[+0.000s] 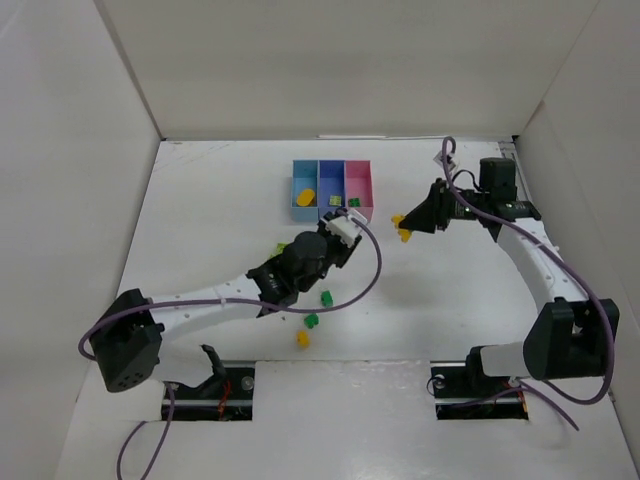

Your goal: Sort the legos into containers by color

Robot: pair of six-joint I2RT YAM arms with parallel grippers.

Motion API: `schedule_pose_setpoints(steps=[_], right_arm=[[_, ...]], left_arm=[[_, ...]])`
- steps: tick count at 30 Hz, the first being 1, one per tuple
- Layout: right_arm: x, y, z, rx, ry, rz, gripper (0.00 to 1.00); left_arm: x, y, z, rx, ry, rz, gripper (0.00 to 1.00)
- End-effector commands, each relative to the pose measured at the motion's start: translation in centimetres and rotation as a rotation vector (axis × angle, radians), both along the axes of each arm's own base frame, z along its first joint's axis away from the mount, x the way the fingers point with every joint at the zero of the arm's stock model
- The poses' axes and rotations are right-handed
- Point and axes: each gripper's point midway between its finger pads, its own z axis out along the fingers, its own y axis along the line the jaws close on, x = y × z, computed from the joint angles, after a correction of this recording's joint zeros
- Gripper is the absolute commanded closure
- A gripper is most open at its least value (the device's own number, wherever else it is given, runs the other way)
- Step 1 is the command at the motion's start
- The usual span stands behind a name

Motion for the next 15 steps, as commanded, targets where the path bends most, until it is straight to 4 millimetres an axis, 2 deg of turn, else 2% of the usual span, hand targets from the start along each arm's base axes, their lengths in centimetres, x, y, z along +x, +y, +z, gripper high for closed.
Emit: schedule_pose_setpoints(steps=[1, 2, 3, 5, 6, 7, 8, 9, 10, 12, 13, 14, 15], right_arm=[[2.3, -1.7, 3.3, 0.043, -0.132, -0.040, 1.00], [3.0, -2.7, 3.6, 0.046, -0.142, -0.077, 1.00], [3.2, -3.0, 4.0, 0.050, -0.157, -0.091, 1.00], [4.2, -3.5, 3.8, 0.021, -0.161, -0.146, 1.00], [4.7, -3.7, 4.2, 0.010, -0.185, -0.166, 1.00], [5.1, -3.9, 4.2, 0.008, -0.177, -0.190, 1.00], [5.7, -4.1, 4.6, -0.004, -0.199, -0.214, 1.00], [6.5, -4.6, 4.5, -0.029, -0.218, -0.261, 1.00], [6.9, -4.9, 4.8, -0.037, -0.231, -0.290, 1.00], [7.6, -5.7, 4.9, -0.068, -0.245, -0.352, 1.00], [7.9, -5.9, 4.9, -0.076, -0.256, -0.371, 1.00], [8.1, -6.1, 4.9, -0.083, -0.256, -0.383, 1.00], [8.3, -6.2, 4.8, -0.093, -0.264, -0.391, 1.00]], left_arm=[[0.6, 0.7, 2.2, -0.130, 0.028, -0.030, 0.88], [0.9, 1.3, 2.2, -0.155, 0.045, -0.007, 0.88], [2.3, 2.5, 2.1, -0.172, 0.053, 0.041, 0.86], [3.9, 3.2, 2.0, -0.209, 0.117, 0.047, 0.82], [5.4, 3.2, 2.3, -0.227, 0.153, 0.048, 0.80], [8.0, 5.7, 1.4, -0.266, 0.239, 0.134, 0.80], [9.5, 6.5, 1.1, -0.282, 0.290, 0.154, 0.80], [10.1, 6.4, 0.7, -0.299, 0.359, 0.104, 0.80], [13.1, 8.2, 0.1, -0.341, 0.441, 0.178, 0.82], [14.9, 8.8, -0.3, -0.375, 0.517, 0.165, 0.82], [16.2, 9.0, -2.1, -0.378, 0.574, 0.180, 0.82], [17.9, 9.9, -1.0, -0.404, 0.571, 0.189, 0.82], [18.2, 9.5, -1.1, -0.417, 0.602, 0.154, 0.82]])
